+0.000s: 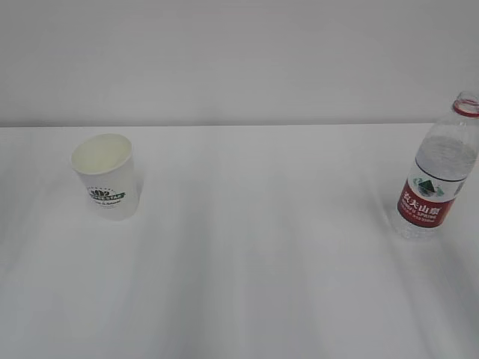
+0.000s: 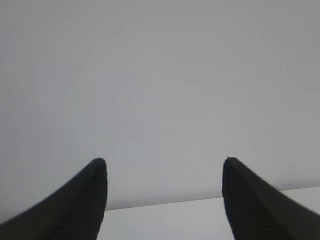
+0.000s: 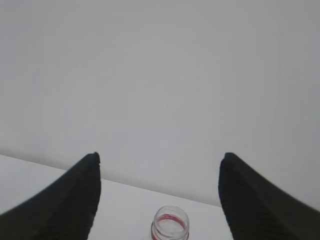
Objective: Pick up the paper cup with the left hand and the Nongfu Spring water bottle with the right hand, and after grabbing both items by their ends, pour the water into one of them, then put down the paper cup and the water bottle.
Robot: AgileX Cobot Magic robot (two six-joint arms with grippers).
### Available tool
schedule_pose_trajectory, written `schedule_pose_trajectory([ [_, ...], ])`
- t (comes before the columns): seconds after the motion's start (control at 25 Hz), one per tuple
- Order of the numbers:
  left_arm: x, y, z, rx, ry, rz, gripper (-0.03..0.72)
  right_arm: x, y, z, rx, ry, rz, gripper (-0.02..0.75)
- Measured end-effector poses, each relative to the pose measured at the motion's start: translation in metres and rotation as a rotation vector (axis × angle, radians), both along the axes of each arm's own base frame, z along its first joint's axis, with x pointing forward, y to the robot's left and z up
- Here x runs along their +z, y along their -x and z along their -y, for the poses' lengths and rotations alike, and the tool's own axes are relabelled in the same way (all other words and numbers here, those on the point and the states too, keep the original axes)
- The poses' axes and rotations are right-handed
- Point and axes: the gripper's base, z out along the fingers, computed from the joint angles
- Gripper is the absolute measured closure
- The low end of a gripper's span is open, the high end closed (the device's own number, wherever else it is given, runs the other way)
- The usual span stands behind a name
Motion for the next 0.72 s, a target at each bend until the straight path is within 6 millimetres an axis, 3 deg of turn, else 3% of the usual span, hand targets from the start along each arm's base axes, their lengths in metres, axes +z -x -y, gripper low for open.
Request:
schedule_pose_trajectory([
  [0.44,-0.028,-0.026,0.001,-0.008,0.000,-0.076,0.163,-0.022,-0.026,-0.004,0.015,0.003,-0.033,0.183],
  [0.72,-0.046,-0.031,0.001,-0.011,0.003,-0.123,0.165,-0.053,-0.014,-0.004,0.025,-0.018,-0.062,0.183],
])
